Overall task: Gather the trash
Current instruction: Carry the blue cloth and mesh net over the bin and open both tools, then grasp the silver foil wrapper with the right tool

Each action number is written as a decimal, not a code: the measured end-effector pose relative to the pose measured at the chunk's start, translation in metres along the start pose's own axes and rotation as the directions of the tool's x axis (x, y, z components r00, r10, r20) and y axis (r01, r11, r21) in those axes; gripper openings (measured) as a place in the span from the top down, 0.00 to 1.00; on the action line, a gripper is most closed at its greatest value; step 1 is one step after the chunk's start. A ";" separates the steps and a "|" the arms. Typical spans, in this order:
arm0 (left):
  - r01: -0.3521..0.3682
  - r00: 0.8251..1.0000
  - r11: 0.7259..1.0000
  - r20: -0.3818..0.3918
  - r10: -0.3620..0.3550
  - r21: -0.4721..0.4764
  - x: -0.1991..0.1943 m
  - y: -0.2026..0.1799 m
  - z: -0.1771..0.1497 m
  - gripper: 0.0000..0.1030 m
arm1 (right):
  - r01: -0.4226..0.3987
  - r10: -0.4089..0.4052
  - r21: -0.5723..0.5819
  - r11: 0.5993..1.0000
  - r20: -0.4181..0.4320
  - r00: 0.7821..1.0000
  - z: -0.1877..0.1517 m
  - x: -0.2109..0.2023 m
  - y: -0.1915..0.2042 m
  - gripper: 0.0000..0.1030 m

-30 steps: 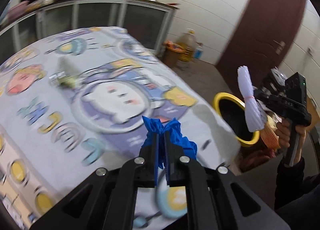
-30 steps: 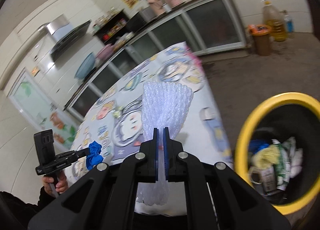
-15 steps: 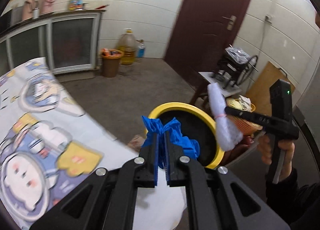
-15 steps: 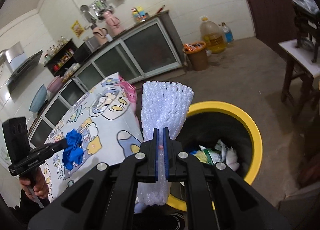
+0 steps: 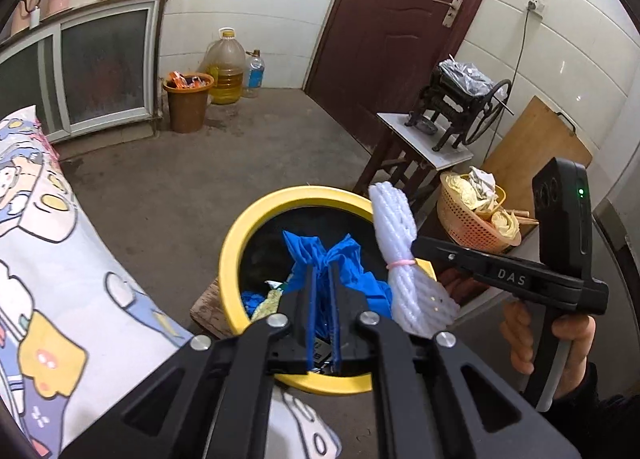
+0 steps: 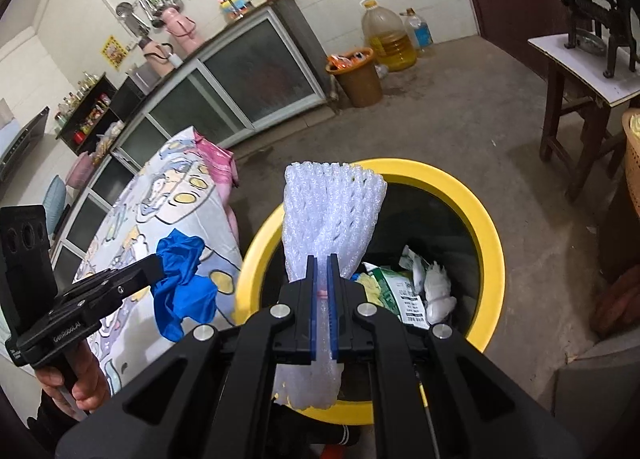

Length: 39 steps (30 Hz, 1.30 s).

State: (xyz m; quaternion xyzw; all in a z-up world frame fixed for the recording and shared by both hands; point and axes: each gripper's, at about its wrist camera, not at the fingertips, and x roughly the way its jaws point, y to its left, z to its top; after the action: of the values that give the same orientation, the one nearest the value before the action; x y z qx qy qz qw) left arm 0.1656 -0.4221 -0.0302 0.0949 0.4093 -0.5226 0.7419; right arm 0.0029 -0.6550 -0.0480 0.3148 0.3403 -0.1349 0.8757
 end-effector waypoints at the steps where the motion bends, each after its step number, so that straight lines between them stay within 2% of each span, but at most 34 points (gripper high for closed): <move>1: -0.002 1.000 1.000 -0.001 0.002 0.000 0.002 -0.001 0.000 0.95 | 0.003 -0.003 0.000 1.000 -0.005 1.000 0.000 0.001 0.000 0.94; 3: -0.004 1.000 1.000 0.004 0.004 -0.009 0.004 -0.002 0.000 0.82 | 0.017 -0.017 -0.001 1.000 -0.011 1.000 0.001 0.003 0.002 0.93; 4: -0.001 1.000 1.000 0.013 0.001 -0.021 0.000 -0.001 -0.001 0.58 | 0.038 -0.038 0.000 0.999 -0.011 0.999 0.001 0.004 0.001 0.91; 5: -0.005 1.000 0.999 0.028 0.006 -0.038 -0.003 0.001 -0.002 0.26 | 0.059 -0.059 0.001 0.998 -0.011 0.998 0.001 0.004 0.000 0.89; 6: -0.021 0.998 0.998 0.060 0.025 -0.063 -0.010 0.003 -0.003 0.16 | 0.077 -0.077 0.007 0.997 -0.009 0.997 0.001 0.003 -0.001 0.76; 7: -0.028 0.996 0.996 0.083 0.035 -0.080 -0.015 0.005 -0.003 0.13 | 0.093 -0.093 0.023 0.995 -0.008 0.996 0.001 0.003 -0.006 0.51; 8: -0.019 0.995 0.995 0.097 0.028 -0.095 -0.021 0.009 -0.005 0.12 | 0.097 -0.097 0.039 0.994 -0.002 0.995 0.002 0.001 -0.011 0.42; 9: -0.020 0.994 0.994 0.102 0.031 -0.107 -0.025 0.011 -0.005 0.12 | 0.099 -0.100 0.056 0.994 0.009 0.995 0.001 -0.001 -0.013 0.42; 11: -0.075 0.987 0.988 0.130 0.093 -0.137 -0.038 0.016 -0.009 0.10 | 0.116 -0.117 0.057 0.992 0.014 0.993 0.000 -0.003 -0.016 0.42; 14: -0.120 0.968 0.980 0.199 0.152 -0.161 -0.066 0.023 -0.018 0.08 | 0.139 -0.141 0.038 0.990 0.033 0.989 -0.001 -0.008 -0.010 0.42; 17: -0.188 0.946 0.970 0.237 0.221 -0.153 -0.092 0.028 -0.029 0.08 | 0.117 -0.118 0.026 0.993 0.037 0.992 0.000 -0.009 -0.001 0.40; 21: -0.310 0.899 0.940 0.278 0.339 -0.144 -0.134 0.041 -0.053 0.08 | 0.044 -0.041 -0.059 0.997 0.053 0.998 0.004 -0.007 0.034 0.33; 24: -0.337 0.874 0.918 0.293 0.388 -0.211 -0.174 0.065 -0.079 0.08 | -0.062 0.070 -0.160 0.985 0.048 0.996 0.004 -0.003 0.073 0.27; 26: -0.373 0.848 0.890 0.291 0.442 -0.264 -0.199 0.081 -0.098 0.08 | -0.166 0.175 -0.249 0.954 0.015 0.984 0.001 0.005 0.112 0.22; 28: -0.440 0.803 0.839 0.279 0.527 -0.319 -0.226 0.100 -0.120 0.08 | -0.245 0.252 -0.348 0.905 -0.026 0.967 -0.006 0.016 0.158 0.19; 29: -0.483 0.772 0.805 0.267 0.577 -0.345 -0.241 0.110 -0.134 0.08 | -0.280 0.283 -0.399 0.873 -0.053 0.958 -0.011 0.022 0.182 0.18; 30: -0.510 0.750 0.781 0.258 0.609 -0.360 -0.250 0.115 -0.143 0.08 | -0.306 0.304 -0.434 0.847 -0.075 0.950 -0.015 0.027 0.200 0.18; 31: -0.547 0.717 0.744 0.245 0.653 -0.383 -0.263 0.123 -0.156 0.08 | -0.339 0.329 -0.478 0.810 -0.107 0.938 -0.022 0.035 0.228 0.18; 32: -0.570 0.695 0.719 0.234 0.680 -0.398 -0.271 0.129 -0.163 0.08 | -0.371 0.351 -0.507 0.778 -0.140 0.926 -0.028 0.045 0.253 0.18; 33: -0.603 0.663 0.680 0.212 0.718 -0.417 -0.283 0.137 -0.176 0.08 | -0.402 0.366 -0.525 0.750 -0.176 0.914 -0.033 0.054 0.275 0.18; 34: -0.620 0.640 0.652 0.200 0.742 -0.436 -0.293 0.144 -0.184 0.08 | -0.431 0.375 -0.544 0.720 -0.217 0.901 -0.040 0.064 0.298 0.18; 35: -0.628 0.621 0.629 0.192 0.760 -0.458 -0.304 0.152 -0.194 0.08 | -0.454 0.381 -0.563 0.691 -0.251 0.890 -0.047 0.076 0.323 0.18; 39: -0.643 0.573 0.552 0.145 0.807 -0.530 -0.332 0.175 -0.212 0.08 | -0.501 0.375 -0.617 0.606 -0.333 0.865 -0.075 0.118 0.407 0.18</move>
State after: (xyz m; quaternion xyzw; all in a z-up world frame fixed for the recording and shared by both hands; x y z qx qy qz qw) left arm 0.1681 0.0060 0.0167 -0.0049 0.2839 -0.0669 0.9565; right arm 0.2342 -0.2984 0.0162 0.0523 0.3507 0.2471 0.9018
